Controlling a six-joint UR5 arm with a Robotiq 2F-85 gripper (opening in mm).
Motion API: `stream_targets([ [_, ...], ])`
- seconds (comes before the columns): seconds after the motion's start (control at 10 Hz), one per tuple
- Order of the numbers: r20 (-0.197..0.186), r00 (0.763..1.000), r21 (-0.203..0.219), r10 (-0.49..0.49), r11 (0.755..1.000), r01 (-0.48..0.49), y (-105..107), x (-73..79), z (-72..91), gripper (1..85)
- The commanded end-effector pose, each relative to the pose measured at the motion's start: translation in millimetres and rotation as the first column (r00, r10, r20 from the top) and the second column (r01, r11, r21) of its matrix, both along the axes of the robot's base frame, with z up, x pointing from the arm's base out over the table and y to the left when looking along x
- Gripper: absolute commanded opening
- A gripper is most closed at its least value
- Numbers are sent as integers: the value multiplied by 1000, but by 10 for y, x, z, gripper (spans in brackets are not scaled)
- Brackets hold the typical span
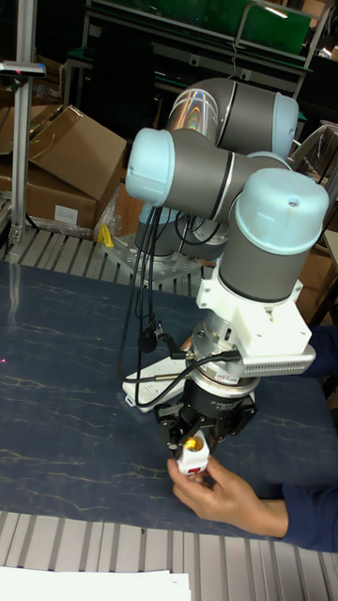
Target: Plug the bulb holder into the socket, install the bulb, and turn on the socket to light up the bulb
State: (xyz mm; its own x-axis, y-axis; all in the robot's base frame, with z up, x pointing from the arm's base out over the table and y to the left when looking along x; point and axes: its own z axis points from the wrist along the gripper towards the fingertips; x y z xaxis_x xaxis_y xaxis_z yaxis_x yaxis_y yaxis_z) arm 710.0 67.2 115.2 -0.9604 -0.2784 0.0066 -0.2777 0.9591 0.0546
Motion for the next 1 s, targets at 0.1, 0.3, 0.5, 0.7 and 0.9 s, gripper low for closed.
stream_targets([
  [0.1,-22,998,-48,-61,997,60,-45,-31,-2,13],
  [0.3,-18,998,-37,-63,997,62,-23,-20,-1,13],
  [0.5,-16,999,-49,-48,998,47,-82,-62,88,13],
  [0.7,15,1000,-58,-21,998,22,-105,-35,158,13],
  [0.9,27,1000,-62,-12,998,13,-112,-27,184,13],
])
